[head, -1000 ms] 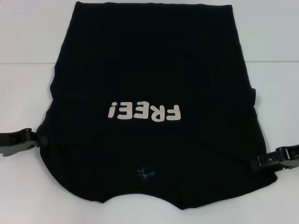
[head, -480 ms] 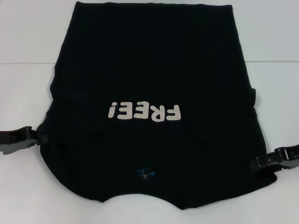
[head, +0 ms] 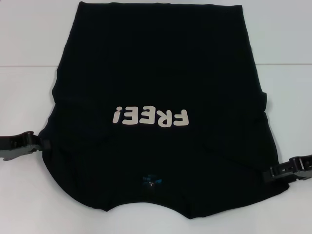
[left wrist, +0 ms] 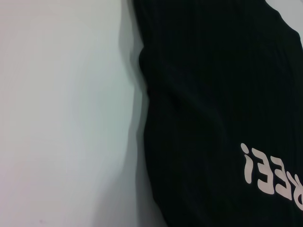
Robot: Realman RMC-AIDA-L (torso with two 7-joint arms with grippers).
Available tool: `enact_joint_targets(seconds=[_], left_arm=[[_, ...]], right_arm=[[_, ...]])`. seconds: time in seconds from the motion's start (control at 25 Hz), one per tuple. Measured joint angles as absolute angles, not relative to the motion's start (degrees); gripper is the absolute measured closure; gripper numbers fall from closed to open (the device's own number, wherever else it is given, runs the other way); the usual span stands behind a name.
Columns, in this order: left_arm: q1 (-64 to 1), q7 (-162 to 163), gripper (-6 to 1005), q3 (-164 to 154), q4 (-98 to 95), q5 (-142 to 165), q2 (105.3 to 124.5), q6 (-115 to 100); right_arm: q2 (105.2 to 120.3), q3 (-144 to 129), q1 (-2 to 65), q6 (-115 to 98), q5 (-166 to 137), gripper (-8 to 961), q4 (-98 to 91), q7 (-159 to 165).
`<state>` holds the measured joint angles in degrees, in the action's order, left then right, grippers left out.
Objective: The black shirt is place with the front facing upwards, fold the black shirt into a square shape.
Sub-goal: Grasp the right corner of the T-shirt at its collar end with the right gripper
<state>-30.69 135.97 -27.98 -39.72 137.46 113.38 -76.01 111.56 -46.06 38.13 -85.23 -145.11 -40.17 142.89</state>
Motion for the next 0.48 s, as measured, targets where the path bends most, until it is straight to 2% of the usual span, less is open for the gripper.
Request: enact_joint_targets(seconds=[0.48], left_arm=[[-30.67, 135.97, 986, -27.94, -39.73, 137.46, 113.32, -75.93]], right_arm=[[112.01, -46.48, 38.55, -85.97, -145.11, 75, -40.17, 142.50]])
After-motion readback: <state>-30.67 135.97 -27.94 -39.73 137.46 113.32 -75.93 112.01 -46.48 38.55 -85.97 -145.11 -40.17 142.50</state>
